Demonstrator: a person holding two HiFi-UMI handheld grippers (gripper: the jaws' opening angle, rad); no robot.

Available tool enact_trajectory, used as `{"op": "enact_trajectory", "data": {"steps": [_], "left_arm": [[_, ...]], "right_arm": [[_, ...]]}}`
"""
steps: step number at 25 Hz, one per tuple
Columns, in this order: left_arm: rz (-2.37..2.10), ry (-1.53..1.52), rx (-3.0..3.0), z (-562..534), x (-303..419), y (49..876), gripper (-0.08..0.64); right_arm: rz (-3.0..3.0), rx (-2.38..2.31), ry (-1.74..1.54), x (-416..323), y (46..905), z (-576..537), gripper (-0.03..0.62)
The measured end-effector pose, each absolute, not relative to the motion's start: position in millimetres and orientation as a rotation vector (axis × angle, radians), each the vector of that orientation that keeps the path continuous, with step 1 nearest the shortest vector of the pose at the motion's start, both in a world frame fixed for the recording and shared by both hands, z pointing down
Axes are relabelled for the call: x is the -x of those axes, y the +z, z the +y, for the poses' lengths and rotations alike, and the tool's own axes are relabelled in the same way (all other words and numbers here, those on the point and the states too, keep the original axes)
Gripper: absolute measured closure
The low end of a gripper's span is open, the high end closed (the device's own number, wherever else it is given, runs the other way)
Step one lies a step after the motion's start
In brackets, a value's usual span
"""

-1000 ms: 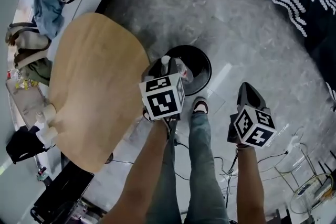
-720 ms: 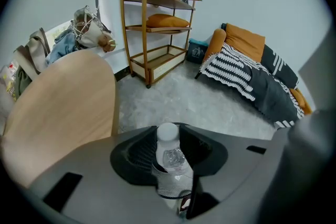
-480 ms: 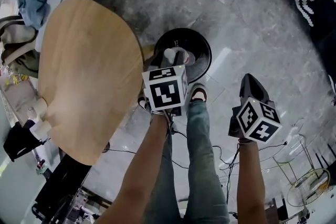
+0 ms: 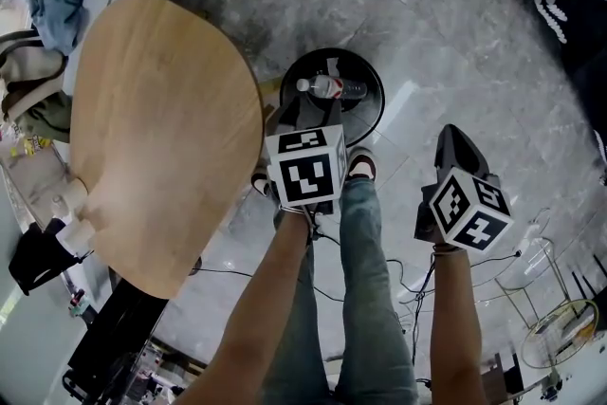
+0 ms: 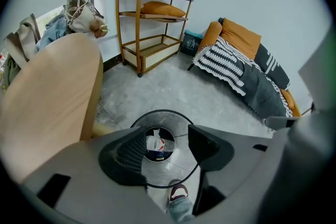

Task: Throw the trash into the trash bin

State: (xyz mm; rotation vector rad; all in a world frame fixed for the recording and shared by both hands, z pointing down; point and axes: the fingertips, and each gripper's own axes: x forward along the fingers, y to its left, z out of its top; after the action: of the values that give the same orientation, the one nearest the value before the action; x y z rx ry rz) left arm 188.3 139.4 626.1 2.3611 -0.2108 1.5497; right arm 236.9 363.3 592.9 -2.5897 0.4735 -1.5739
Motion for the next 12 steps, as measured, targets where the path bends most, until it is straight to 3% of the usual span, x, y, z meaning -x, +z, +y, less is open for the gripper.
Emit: {"op": "enact_trajectory", "data": {"steps": [12], "left_arm": [[-0.229, 1.437, -2.391, 122.6, -188.1, 556.4, 0.318]], "right_arm": [[0.518, 2.607, -1.535, -239.6, 549.3, 338.9, 0.586]]}}
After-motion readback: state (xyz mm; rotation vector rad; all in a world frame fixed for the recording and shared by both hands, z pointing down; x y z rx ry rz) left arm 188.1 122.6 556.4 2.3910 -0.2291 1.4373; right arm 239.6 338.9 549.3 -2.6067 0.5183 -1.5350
